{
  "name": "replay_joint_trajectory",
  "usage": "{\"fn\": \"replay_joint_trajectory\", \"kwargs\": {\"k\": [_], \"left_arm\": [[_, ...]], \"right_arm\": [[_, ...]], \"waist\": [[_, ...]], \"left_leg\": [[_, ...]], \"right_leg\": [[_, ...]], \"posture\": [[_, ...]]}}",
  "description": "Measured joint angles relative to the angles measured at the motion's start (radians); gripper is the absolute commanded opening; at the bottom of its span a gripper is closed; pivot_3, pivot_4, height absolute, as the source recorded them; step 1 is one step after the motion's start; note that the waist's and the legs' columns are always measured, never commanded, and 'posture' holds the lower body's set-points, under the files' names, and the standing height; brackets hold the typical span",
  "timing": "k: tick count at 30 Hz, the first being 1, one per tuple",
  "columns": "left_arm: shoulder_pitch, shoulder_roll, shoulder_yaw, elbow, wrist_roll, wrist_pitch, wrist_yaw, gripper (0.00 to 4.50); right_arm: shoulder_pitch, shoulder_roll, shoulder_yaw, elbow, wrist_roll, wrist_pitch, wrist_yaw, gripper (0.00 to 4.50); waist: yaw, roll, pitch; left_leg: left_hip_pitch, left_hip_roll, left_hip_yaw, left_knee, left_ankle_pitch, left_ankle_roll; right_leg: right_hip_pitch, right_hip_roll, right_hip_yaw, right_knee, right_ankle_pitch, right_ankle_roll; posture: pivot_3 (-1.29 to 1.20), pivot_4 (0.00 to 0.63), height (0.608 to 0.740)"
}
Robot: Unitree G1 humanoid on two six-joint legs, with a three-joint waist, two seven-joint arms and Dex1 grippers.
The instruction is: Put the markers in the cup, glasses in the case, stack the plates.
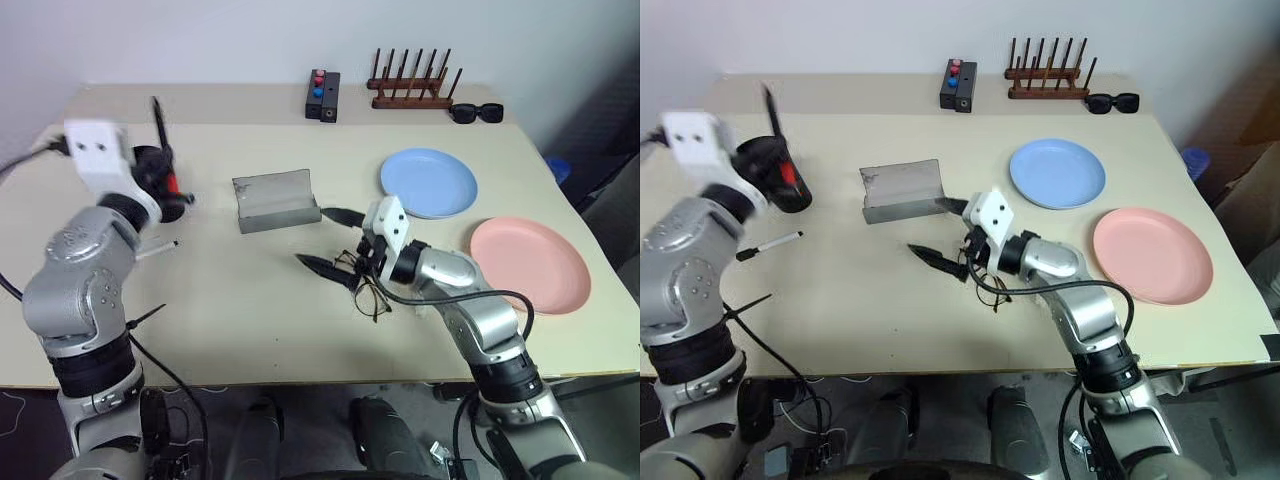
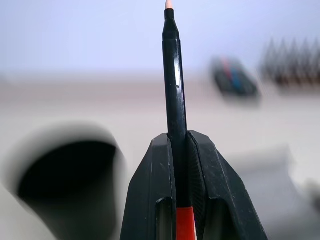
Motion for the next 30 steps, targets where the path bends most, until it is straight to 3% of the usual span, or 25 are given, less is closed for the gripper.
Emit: {"fn": "replay_joint_trajectory", "kwargs": {"k": [7,13,29,30], "left_arm": [[-0.092,0.015,-0.053,0.307,0.145,-0.347,0.087,0.04],[-0.132,0.015,-0.062,0.548,0.18,-0.553,0.107,0.04],[-0.123,0.013,-0.064,0.694,0.188,-0.692,0.147,0.04],[-0.119,0.013,-0.064,0.694,0.188,-0.692,0.149,0.43]], "right_arm": [[-0.078,0.126,-0.003,0.02,0.038,-0.006,-0.032,4.5],[-0.084,0.161,0.047,0.007,0.038,0.003,-0.042,4.5],[-0.046,0.159,0.053,-0.048,0.039,0.043,-0.078,4.5],[-0.044,0.159,0.053,-0.048,0.039,0.045,-0.078,4.5]], "waist": [[-0.001,0.0,0.0],[-0.001,0.0,0.0],[-0.002,0.0,0.0],[-0.002,0.0,0.0]], "left_leg": [[0.0,0.0,0.0,0.0,0.0,0.0],[-0.001,0.0,0.0,-0.001,0.0,0.0],[0.0,0.0,0.0,-0.001,0.0,0.0],[0.0,0.0,0.0,-0.001,0.0,0.0]], "right_leg": [[0.0,0.0,0.0,0.0,0.001,0.003],[-0.001,0.0,-0.001,0.0,0.002,0.004],[-0.001,0.0,-0.001,0.001,0.002,0.004],[-0.001,0.0,-0.001,0.001,0.002,0.004]], "posture": [[0.0,0.15,0.74],[0.0,0.15,0.74],[0.0,0.15,0.74],[0.0,0.15,0.74]]}}
